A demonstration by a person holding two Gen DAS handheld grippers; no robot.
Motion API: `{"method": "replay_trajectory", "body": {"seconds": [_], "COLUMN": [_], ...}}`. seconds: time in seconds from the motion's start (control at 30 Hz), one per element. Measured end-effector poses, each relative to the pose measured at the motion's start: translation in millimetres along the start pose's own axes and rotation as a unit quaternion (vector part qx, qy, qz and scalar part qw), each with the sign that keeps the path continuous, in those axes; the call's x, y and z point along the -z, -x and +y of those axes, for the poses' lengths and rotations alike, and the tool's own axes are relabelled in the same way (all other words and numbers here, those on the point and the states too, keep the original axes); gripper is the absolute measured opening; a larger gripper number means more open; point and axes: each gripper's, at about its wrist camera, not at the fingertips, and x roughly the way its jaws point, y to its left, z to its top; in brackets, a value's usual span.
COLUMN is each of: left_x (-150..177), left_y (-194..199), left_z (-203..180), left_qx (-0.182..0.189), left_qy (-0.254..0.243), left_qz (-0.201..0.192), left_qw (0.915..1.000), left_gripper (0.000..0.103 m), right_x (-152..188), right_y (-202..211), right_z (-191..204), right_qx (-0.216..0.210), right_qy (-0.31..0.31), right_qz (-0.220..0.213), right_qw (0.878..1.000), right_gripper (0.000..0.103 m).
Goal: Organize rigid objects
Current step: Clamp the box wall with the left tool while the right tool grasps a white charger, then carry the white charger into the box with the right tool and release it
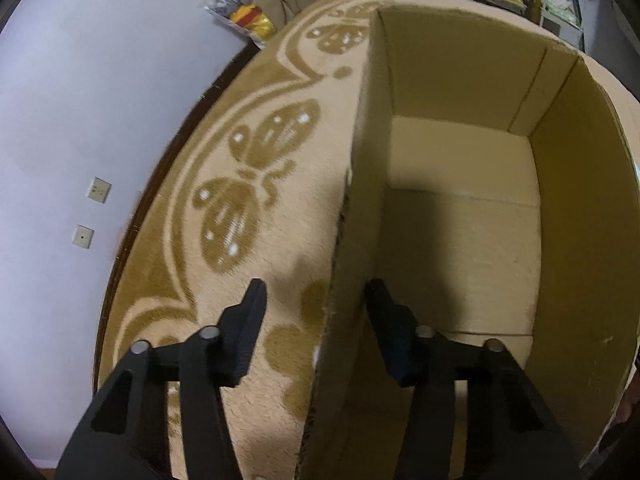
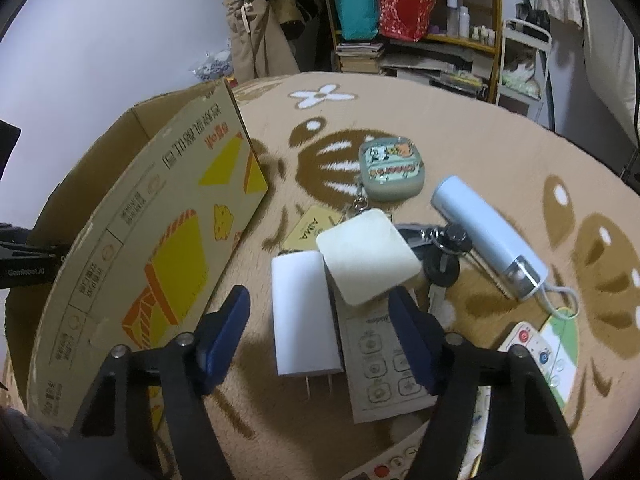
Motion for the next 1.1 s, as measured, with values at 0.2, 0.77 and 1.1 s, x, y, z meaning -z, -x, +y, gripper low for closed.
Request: {"method": "replay_trajectory", "body": {"seconds": [0.2,0.77,1.1], "left_x": [2,4,4], "left_y": [-4,-1,-1], "left_z": [-6,-6,-6], "left_qx": [0.028,0.032,0.032], "left_qy": [0.002,0.006,0.005], "left_qz": [0.013,0.017,0.017], "left_qw": [0.9995,0.9993,0.9993], "left_gripper": [0.021,0.018,0.018], "right_x": [2,4,-19], "right_y": [-6,7,32], "right_z": [-1,13,26], "right_qx": [-0.013,-0.009,-0.003], "right_qy": [-0.006,0.018,0.03], "right_qz": [0.017,0.005,-0.032], "right_qw": [1.0,1.0,0.999], "right_gripper": [0.055,0.031,0.031]}}
